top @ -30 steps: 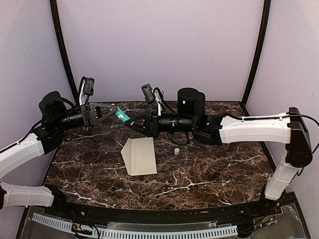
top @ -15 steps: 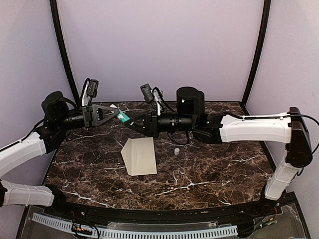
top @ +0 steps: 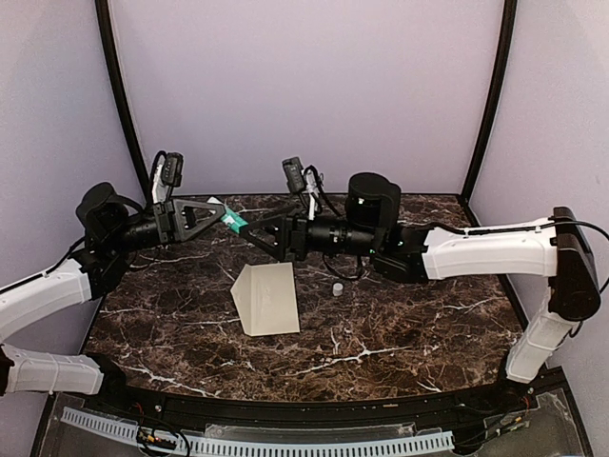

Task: Place the letter into the envelope and seal it
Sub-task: Unscrew the solid glue.

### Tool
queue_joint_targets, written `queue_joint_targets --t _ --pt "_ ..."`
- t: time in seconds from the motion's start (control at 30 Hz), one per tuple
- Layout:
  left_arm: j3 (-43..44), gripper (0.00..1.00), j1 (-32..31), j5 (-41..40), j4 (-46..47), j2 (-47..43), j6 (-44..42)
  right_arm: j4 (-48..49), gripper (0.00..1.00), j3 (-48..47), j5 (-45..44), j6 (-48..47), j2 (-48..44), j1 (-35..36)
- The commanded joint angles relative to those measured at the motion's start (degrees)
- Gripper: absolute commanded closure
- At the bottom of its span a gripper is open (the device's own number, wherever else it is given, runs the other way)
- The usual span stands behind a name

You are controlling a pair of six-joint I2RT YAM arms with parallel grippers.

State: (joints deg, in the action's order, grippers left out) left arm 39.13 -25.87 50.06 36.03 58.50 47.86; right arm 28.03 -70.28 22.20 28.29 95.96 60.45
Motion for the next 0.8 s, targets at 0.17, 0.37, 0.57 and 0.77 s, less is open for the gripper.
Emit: queue_joint_targets --t 0.17,0.37,0.57,0.77 --pt "-3.64 1.0 -0.31 -10.63 16.18 -3.16 6.35 24.08 0.26 3.68 -12.01 7.01 -0.21 2.9" --pt "-4.06 1.0 -0.98 -12.94 17.08 -3.56 6.14 24.89 0.27 -1.13 -11.2 9.31 3.85 3.45" --pt "-3.79 1.0 -2.6 -12.95 19.5 -2.32 6.66 22.64 0.28 -4.55 -11.11 10.87 6.19 3.44" --pt "-3.41 1.0 -3.91 -13.61 18.81 -1.67 5.69 22.68 0.42 -6.71 -9.99 11.95 7.63 3.51"
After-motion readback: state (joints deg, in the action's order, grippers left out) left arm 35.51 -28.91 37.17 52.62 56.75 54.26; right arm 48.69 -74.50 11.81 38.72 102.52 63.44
